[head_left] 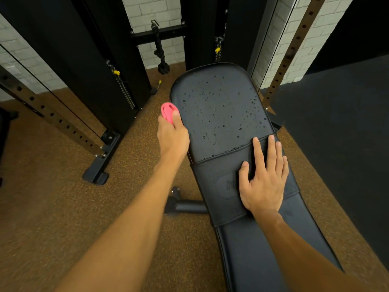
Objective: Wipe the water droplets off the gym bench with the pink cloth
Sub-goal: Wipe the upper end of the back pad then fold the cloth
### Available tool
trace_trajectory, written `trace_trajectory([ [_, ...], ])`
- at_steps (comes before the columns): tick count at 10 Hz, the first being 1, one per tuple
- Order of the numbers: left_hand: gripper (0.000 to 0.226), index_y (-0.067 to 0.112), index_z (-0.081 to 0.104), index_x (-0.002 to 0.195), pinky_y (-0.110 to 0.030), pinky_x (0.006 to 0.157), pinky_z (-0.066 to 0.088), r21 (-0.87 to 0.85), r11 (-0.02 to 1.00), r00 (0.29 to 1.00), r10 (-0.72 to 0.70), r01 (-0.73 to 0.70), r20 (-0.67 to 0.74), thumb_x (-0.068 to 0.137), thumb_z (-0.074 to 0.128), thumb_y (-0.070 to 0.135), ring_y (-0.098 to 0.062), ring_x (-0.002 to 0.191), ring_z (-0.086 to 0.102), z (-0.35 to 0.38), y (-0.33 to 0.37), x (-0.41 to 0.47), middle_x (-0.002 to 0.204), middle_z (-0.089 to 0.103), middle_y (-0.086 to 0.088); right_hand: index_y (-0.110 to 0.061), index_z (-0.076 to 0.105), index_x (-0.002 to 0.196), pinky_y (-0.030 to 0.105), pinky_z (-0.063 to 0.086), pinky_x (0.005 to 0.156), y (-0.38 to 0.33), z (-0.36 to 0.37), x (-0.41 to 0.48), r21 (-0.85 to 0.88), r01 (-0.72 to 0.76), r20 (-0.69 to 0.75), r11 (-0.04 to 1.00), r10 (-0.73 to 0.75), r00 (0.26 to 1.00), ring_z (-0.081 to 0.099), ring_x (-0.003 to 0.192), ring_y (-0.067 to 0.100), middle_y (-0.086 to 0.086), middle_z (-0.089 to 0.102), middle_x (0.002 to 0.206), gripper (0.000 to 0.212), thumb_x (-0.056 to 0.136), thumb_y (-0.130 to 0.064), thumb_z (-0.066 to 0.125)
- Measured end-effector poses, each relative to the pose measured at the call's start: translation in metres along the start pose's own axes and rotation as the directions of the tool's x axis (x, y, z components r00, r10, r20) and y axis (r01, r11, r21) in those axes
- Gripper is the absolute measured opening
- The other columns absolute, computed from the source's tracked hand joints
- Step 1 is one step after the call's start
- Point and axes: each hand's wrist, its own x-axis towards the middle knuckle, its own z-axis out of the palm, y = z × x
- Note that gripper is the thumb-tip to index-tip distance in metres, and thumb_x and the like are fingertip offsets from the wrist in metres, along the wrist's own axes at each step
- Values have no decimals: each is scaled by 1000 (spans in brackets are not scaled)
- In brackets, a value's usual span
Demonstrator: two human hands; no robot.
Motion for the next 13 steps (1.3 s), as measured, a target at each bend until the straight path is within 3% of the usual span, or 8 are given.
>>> trace_trajectory([
  [2,53,15,38,157,-49,109,51,77,992,995,96,-97,16,113,41,45,-25,127,58,-11,31,54,140,57,-7,-29,31,169,54,13,134,-1,1,1,15,0,-11,1000,0,1000,7,167,24,2,12,180,66,105,-38,46],
  [5,59,15,29,164,-44,122,40,50,992,990,120,-117,-68,114,38,43,-20,141,49,5,-10,-31,153,51,-4,-28,32,168,54,13,133,-2,1,-1,22,0,-21,1000,0,1000,8,167,24,3,14,180,65,105,-36,47],
  [6,66,13,11,170,-30,121,29,150,978,985,159,-148,-66,115,36,39,-23,149,40,6,11,-5,169,30,-12,-29,32,168,54,13,133,-2,0,0,25,-1,-19,1000,1,1000,8,167,24,3,14,180,66,105,-36,47],
  [7,69,13,2,171,-47,129,30,351,890,945,325,-292,-39,115,36,37,-32,161,21,4,27,24,176,8,-15,-28,32,168,53,13,134,-1,1,0,29,-2,-25,1000,3,1000,8,167,24,3,14,180,66,105,-36,47],
  [9,68,18,7,171,-53,134,12,582,581,792,577,-569,199,114,42,30,-30,165,-4,-4,0,-12,179,-3,-9,-27,34,168,53,14,133,-1,0,0,24,5,-34,1000,-5,999,9,167,25,4,15,179,66,104,-35,47],
  [10,64,24,7,172,-49,133,17,555,531,754,571,-641,324,116,38,35,-23,166,-5,-25,-23,-40,180,-4,0,-27,34,168,53,14,133,-1,0,0,24,7,-30,1000,-6,1000,9,167,25,4,15,179,66,104,-35,47],
  [11,65,26,7,172,-42,129,16,531,585,783,543,-613,305,115,38,36,-21,166,-4,-35,-20,-37,180,-4,3,-27,34,168,53,14,133,-1,-1,1,24,4,-32,1000,-3,999,9,167,25,4,15,179,65,104,-35,47],
  [13,59,24,30,168,-56,133,15,528,539,741,592,-656,316,112,49,27,-29,166,5,-17,3,-20,178,13,-7,-28,33,168,53,13,134,-1,-1,-1,31,3,-26,1000,-2,1000,8,167,24,3,15,180,66,104,-35,46],
])
